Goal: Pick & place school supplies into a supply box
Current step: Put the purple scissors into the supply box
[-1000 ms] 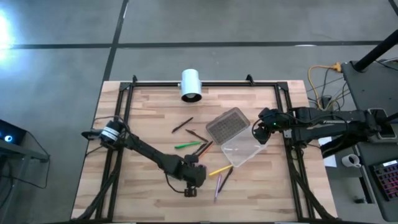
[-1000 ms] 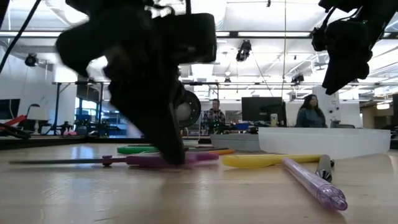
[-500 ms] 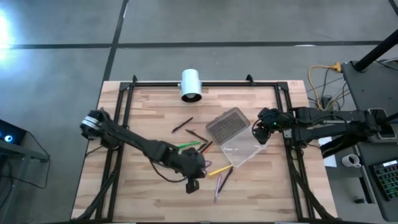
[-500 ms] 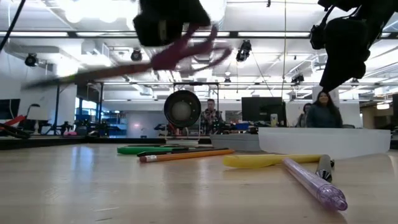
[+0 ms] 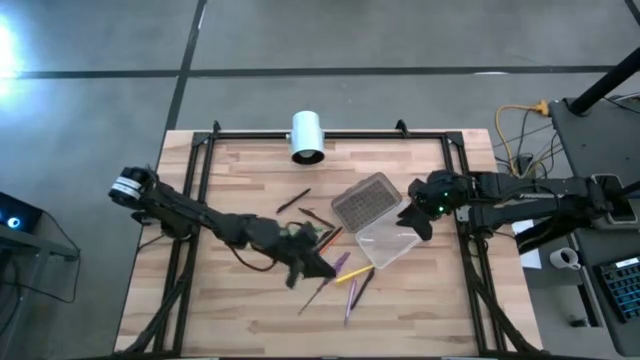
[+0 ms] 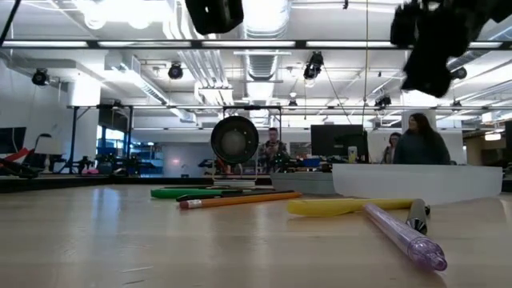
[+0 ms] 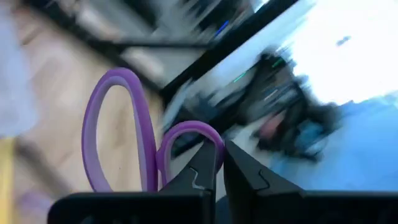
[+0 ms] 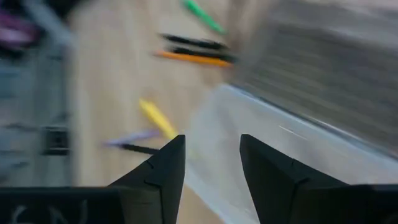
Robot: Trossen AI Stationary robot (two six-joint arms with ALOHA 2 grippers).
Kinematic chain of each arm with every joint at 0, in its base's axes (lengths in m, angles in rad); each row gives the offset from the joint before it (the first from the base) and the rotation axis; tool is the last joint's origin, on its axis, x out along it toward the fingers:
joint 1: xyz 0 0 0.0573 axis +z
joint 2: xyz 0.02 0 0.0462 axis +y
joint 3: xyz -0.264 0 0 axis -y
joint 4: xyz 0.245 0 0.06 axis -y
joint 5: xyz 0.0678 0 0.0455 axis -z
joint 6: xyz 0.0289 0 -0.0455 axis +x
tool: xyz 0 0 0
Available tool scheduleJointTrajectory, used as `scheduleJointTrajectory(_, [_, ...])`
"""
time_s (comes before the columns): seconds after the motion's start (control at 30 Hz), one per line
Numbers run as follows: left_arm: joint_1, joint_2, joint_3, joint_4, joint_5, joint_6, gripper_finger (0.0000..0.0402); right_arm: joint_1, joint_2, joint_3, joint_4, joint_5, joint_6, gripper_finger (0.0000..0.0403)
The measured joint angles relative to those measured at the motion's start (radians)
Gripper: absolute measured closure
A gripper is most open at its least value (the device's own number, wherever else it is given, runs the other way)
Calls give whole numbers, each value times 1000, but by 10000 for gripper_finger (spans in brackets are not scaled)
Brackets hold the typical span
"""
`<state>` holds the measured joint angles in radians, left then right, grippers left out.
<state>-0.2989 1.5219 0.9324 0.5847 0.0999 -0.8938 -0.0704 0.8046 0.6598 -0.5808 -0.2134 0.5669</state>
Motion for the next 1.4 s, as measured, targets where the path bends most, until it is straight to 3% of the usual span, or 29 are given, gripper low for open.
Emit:
scheduleJointTrajectory(0.1, [27, -4, -161, 428, -48, -42, 401, 0, -2, 0, 180, -111, 6, 259])
scheduleJointTrajectory(0.17, [49, -4, -247, 642, -90, -44, 401, 1, 7, 0, 301, -130, 30, 259])
scheduleJointTrajectory(0.33, [106, 15, -356, 906, -138, -24, 402, 0, 74, 0, 549, -128, 109, 245])
scheduleJointTrajectory(0.67, [193, 51, -357, 973, -27, 104, 402, 2, 352, 95, 665, -45, 144, 199])
scheduleJointTrajectory(0.87, [248, 48, -370, 983, 15, 133, 402, 2, 447, 216, 670, -14, 138, 202])
scheduleJointTrajectory(1.07, [262, 22, -309, 985, 128, 141, 402, 0, 547, 314, 674, -18, 131, 207])
scheduleJointTrajectory(1.4, [267, -61, -312, 983, 165, 198, 402, -1, 572, 351, 851, -31, 138, 207])
